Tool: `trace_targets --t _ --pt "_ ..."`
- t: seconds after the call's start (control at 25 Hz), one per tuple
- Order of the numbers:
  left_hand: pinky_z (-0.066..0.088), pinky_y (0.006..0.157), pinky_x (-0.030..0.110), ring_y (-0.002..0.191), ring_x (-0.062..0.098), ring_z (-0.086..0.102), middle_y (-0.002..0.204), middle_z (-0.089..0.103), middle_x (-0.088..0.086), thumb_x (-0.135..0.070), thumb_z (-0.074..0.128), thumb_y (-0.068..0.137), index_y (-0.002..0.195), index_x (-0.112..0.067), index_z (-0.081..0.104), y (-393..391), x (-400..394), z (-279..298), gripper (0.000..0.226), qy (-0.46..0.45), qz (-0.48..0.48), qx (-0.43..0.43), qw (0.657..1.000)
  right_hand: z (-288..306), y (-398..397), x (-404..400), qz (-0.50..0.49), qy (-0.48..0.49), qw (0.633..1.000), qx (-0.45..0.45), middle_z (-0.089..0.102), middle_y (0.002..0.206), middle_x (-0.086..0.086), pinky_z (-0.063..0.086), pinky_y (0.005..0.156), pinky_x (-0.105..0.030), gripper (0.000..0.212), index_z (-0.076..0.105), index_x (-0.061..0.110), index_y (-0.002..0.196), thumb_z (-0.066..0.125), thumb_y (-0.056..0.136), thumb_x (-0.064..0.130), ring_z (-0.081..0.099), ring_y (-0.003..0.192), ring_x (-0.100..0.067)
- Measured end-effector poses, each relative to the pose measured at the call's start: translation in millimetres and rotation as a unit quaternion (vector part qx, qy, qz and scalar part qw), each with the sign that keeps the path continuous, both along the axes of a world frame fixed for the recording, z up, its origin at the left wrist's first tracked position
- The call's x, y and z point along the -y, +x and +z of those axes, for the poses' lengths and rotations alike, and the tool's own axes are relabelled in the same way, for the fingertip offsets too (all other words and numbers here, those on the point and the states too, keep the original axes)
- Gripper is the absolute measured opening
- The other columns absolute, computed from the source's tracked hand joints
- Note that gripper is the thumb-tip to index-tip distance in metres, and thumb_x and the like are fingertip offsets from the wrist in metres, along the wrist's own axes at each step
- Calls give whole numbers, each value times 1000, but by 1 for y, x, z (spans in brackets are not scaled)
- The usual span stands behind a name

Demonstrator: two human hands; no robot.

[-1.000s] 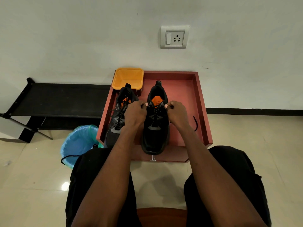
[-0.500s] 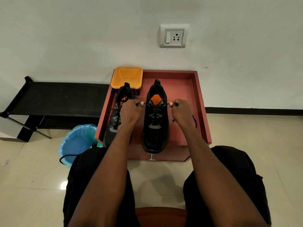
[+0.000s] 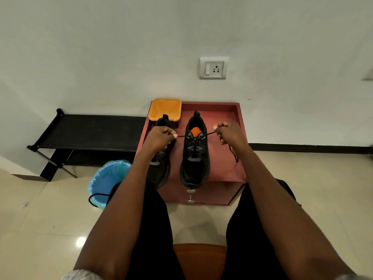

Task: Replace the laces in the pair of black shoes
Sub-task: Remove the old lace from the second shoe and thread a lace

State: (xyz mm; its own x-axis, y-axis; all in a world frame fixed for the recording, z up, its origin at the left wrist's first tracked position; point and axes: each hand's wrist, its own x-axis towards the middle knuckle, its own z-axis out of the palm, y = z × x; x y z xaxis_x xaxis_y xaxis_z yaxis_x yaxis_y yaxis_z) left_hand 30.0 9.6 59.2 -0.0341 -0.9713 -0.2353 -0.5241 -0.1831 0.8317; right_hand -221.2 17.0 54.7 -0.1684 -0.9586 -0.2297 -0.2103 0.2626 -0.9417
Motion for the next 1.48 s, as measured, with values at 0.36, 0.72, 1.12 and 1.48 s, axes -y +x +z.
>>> trace_targets --t 0.36,0.72,1.12,1.48 --pt "48 52 24 59 16 58 76 64 8 -18 66 93 98 -2 68 -17 -5 165 17 -15 -34 -226 973 171 -7 2 100 -6 984 148 65 75 -6 54 57 -26 14 67 4 93 55 97 11 59 55 -13" --pt "58 73 34 87 32 73 99 72 24 1 45 91 109 6 64 -41 9 248 27 -82 -44 -327 940 259 7 13 152 -71 955 244 70 109 -29 58 88 -40 34 59 -12 113 38 87 -8 72 100 -36" --pt "47 50 20 54 11 57 75 70 8 -17 76 85 94 -4 76 -71 31 261 16 -233 -26 -72 969 281 20 27 54 -224 972 -40 67 69 -5 46 55 -26 4 72 5 78 74 82 4 60 54 -14" --pt "50 51 19 48 9 58 71 68 12 -11 76 84 92 2 75 -81 38 269 15 -246 -57 -64 966 281 19 28 13 -255 967 10 68 78 2 45 60 -18 9 74 9 87 67 85 5 57 68 -11"
